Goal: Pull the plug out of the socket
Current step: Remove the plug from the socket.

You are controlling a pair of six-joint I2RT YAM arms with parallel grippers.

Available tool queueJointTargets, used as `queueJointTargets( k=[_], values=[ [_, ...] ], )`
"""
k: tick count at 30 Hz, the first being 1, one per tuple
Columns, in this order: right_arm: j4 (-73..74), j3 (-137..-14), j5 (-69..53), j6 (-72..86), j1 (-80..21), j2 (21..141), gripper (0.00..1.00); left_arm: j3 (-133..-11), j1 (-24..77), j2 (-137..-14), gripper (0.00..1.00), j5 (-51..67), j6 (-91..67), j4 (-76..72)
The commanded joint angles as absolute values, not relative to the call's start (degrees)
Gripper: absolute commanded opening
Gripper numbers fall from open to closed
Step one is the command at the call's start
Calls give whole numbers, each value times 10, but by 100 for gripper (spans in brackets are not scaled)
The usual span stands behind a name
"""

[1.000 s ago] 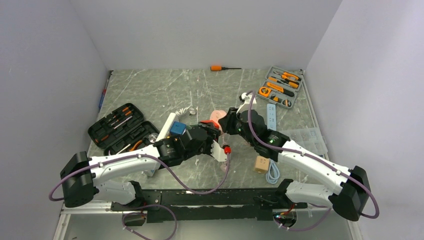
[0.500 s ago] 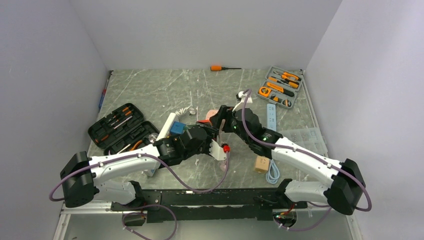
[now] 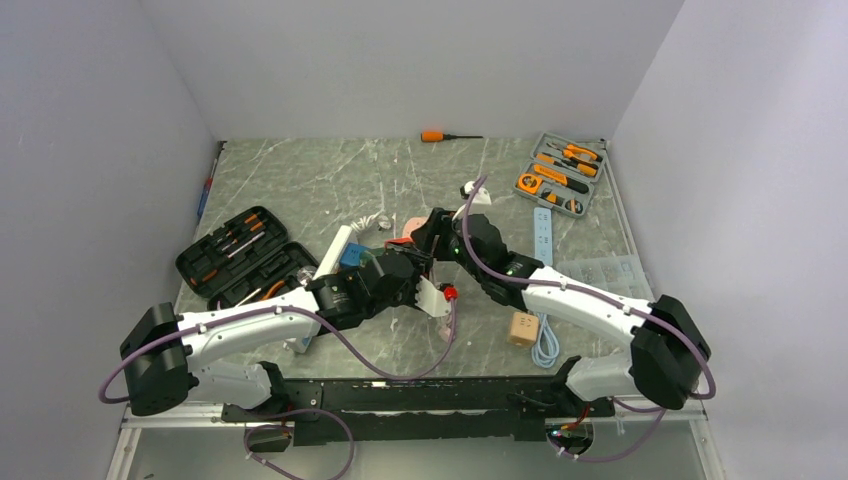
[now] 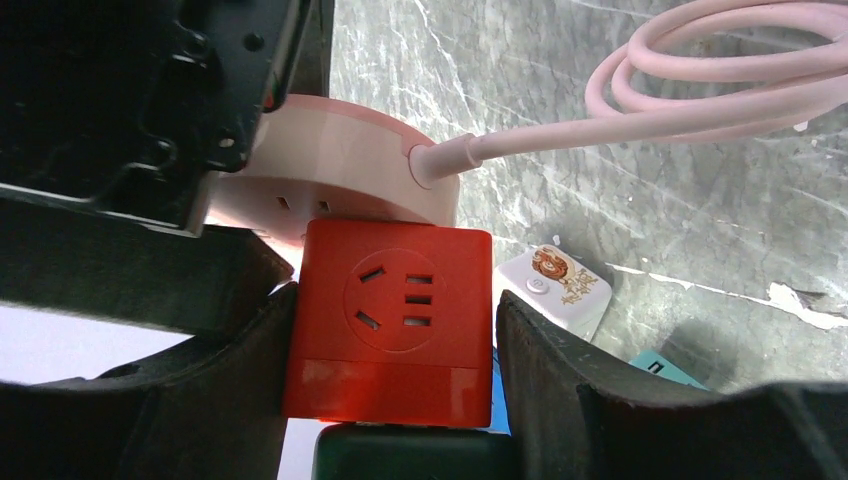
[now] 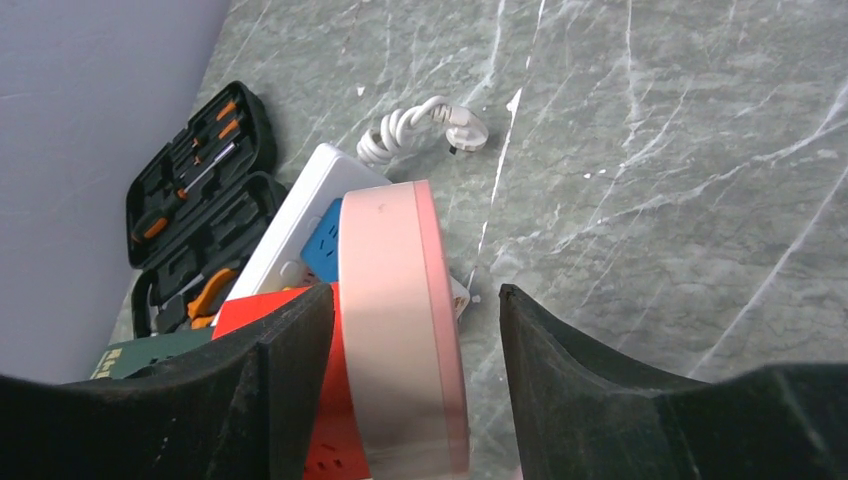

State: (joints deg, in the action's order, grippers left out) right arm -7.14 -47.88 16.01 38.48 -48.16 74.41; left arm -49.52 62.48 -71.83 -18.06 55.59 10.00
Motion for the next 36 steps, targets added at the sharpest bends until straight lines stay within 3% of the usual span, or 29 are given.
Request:
queueJointTargets(
  k=[1,4,6,12,36],
  values=[
    [-157,-493,119,417,-492,773,63,-555,636,-700,0,-145,564,10],
    [-185,-481,121,411,-492,766,55,-557,636,-697,0,-143,566,6],
    [-165,-489,124,405,-493,762,45,-557,637,-694,0,-139,565,4],
    [-132,-481,124,397,-492,728,1,-550,636,-687,0,-143,586,-18],
    [20,-495,234,273,-464,719,0,-560,615,-669,0,-104,656,29]
  ],
)
